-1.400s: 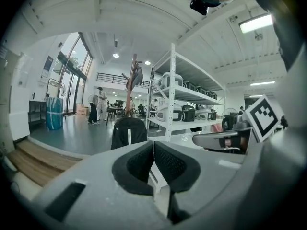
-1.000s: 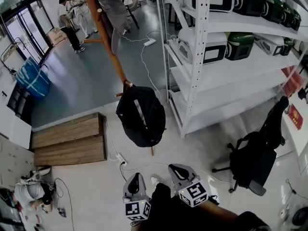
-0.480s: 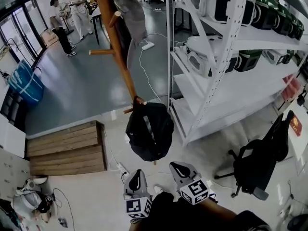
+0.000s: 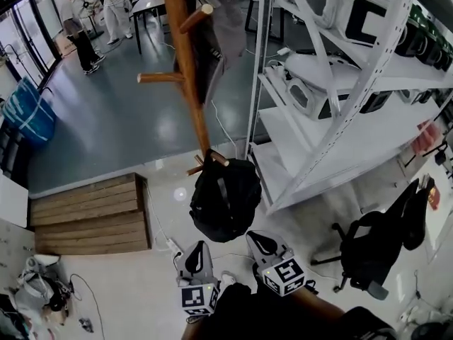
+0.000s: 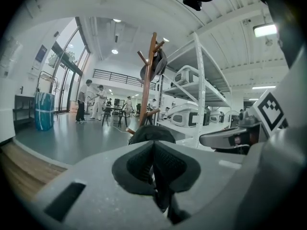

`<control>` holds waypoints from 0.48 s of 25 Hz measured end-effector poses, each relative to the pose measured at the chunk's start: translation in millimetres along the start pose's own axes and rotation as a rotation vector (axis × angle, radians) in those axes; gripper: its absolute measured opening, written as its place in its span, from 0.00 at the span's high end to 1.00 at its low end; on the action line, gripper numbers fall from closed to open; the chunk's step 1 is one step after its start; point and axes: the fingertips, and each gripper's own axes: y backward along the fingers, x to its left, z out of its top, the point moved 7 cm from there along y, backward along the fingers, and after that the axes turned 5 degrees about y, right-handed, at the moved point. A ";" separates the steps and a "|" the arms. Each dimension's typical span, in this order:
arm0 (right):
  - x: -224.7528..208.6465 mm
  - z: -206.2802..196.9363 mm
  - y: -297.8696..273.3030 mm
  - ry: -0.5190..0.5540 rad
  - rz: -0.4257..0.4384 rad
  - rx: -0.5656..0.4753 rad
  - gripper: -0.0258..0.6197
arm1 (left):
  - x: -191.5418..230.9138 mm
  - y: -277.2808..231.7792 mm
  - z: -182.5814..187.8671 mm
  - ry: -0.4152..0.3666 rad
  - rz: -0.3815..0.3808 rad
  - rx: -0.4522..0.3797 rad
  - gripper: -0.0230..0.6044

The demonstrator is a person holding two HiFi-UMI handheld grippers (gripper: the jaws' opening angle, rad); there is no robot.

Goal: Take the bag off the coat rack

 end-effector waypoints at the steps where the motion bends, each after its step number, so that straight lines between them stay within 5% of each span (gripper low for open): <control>1: -5.1 0.3 -5.0 0.002 0.007 0.000 0.94 | 0.5 -5.1 -0.1 -0.005 0.004 -0.001 0.94; 12: -78.9 18.3 -56.8 0.045 0.126 -0.001 0.94 | -3.1 -63.8 10.0 0.003 0.159 -0.027 0.94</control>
